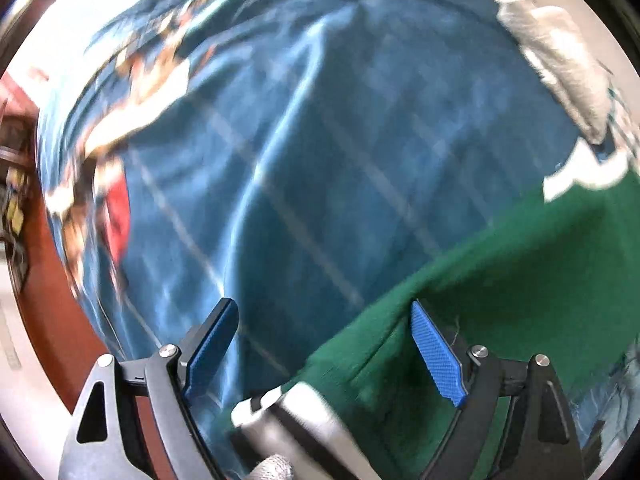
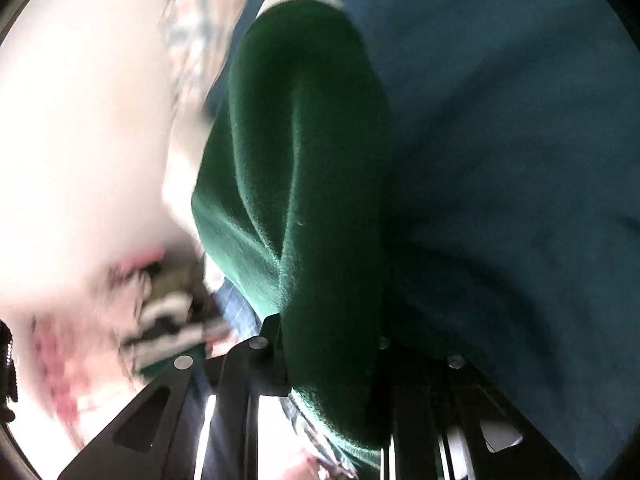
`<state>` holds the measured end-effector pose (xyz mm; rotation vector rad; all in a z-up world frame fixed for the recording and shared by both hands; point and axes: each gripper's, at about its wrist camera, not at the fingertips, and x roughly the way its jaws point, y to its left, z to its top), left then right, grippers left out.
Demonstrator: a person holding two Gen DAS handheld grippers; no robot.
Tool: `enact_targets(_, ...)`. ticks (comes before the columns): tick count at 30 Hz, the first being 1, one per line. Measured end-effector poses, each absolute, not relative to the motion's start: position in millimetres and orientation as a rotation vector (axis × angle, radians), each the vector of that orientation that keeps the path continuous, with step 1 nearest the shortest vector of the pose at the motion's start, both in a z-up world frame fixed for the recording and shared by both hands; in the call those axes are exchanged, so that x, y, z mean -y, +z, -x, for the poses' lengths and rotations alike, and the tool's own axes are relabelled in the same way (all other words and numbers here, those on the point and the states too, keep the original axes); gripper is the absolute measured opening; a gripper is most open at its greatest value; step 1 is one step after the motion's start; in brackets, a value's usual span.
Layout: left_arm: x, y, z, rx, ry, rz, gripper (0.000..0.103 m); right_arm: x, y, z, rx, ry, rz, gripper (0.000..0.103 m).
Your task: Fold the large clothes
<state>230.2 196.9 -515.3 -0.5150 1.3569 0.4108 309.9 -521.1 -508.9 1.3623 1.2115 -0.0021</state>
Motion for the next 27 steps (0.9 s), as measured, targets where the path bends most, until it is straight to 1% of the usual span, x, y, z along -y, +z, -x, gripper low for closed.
enact_targets(3, -210.7, -477.6, -238.0, -1.289, 0.433, 0.479, 0.087, 567.7, -484.4, -216.4, -1.194, -0.232, -1.413, 0.018)
enact_targets(5, -221.9, -463.6, -227.8, -1.263, 0.464, 0.497, 0.087, 578.7, -476.6, -158.3, -1.202, -0.361, -1.432, 0.019)
enact_targets(7, -226.8, -462.3, -203.5, -1.255, 0.493, 0.528, 0.087, 591.0, -476.7, -111.1, -1.235, -0.46, -1.446, 0.021)
enact_targets(8, -226.6, -460.8, -193.3, -1.257, 0.51, 0.552, 0.087, 596.3, -479.0, -93.0, -1.256, -0.492, -1.446, 0.022)
enact_targets(9, -226.6, -470.6, -175.6, -1.263, 0.51, 0.555, 0.087, 599.7, -486.5, -73.2, -1.294, -0.523, -1.46, 0.025)
enact_targets(11, -213.6, -483.9, -155.3, -1.309, 0.506, 0.566, 0.087, 600.2, -506.7, -51.6, -1.403, -0.508, -1.446, 0.036)
enact_targets(12, -210.0, -491.3, -151.9, -1.327, 0.501, 0.577, 0.087, 596.4, -511.7, -51.7, -1.452, -0.488, -1.407, 0.037)
enact_targets(13, -201.9, -500.7, -144.8, -1.349, 0.49, 0.591, 0.087, 593.7, -515.3, -53.9, -1.492, -0.45, -1.378, 0.04)
enact_targets(14, -193.9, -513.0, -140.9, -1.377, 0.474, 0.603, 0.087, 592.1, -519.6, -56.7, -1.52, -0.417, -1.369, 0.045)
enact_targets(15, -185.9, -525.4, -139.3, -1.402, 0.466, 0.601, 0.087, 594.2, -521.1, -59.6, -1.55, -0.404, -1.347, 0.058)
enact_targets(16, -172.1, -534.7, -139.2, -1.416, 0.458, 0.584, 0.087, 598.1, -518.5, -65.1, -1.595, -0.386, -1.295, 0.063)
enact_targets(19, -157.2, -551.1, -151.7, -1.417, 0.491, 0.485, 0.086, 598.8, -502.6, -78.8, -1.707, -0.294, -1.106, 0.064)
enact_targets(21, -151.4, -548.3, -157.3, -1.412, 0.503, 0.442, 0.086, 593.8, -478.8, -91.6, -1.774, -0.264, -0.879, 0.064)
enact_targets(23, -144.3, -535.1, -161.5, -1.387, 0.497, 0.405, 0.086, 575.1, -451.0, -110.4, -1.774, -0.191, -0.696, 0.064)
enact_targets(25, -137.6, -517.1, -162.1, -1.347, 0.507, 0.376, 0.086, 548.8, -426.0, -131.4, -1.723, -0.084, -0.532, 0.064)
enact_targets(27, -131.7, -501.1, -162.9, -1.319, 0.513, 0.363, 0.086, 503.4, -416.9, -166.8, -1.691, 0.053, -0.387, 0.063)
